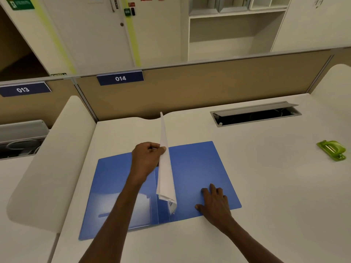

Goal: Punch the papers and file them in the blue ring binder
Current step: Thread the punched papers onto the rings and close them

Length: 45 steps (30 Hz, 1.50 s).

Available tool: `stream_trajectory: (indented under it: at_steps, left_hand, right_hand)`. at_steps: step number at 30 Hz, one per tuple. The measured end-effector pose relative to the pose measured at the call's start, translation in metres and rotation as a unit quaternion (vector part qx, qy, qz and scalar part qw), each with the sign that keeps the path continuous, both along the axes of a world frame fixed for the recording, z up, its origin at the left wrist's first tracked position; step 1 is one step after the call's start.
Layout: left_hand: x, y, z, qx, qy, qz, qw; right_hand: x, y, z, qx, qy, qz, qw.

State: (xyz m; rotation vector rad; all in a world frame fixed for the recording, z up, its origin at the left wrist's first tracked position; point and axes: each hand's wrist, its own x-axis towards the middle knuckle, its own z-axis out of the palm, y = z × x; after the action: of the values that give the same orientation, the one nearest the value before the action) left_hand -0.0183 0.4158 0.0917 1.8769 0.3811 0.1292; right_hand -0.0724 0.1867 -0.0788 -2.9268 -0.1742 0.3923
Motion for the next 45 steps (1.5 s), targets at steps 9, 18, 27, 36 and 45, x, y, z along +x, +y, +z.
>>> stream_trajectory:
  at_steps: [9, 18, 27, 36, 45]
  left_hand:
    - [0.019, -0.067, -0.015, 0.079, -0.014, -0.056, 0.995]
    - [0.017, -0.082, -0.053, 0.083, 0.030, -0.096, 0.991]
    - [0.003, -0.027, -0.109, 0.212, 0.133, -0.031, 0.968]
    - [-0.002, -0.033, -0.122, 0.213, 0.100, 0.011, 0.972]
    - [-0.003, -0.030, -0.133, 0.186, 0.109, -0.015, 0.976]
  right_hand:
    - [0.022, -0.026, 0.019, 0.155, 0.058, -0.047, 0.985]
    - [0.044, -0.062, 0.051, 0.466, 0.182, -0.299, 0.812]
    - [0.056, -0.069, 0.027, 0.364, 0.135, -0.314, 0.866]
    - [0.053, -0.060, 0.019, 0.258, 0.070, -0.264, 0.927]
    - [0.042, -0.055, 0.015, 0.168, -0.012, -0.232, 0.958]
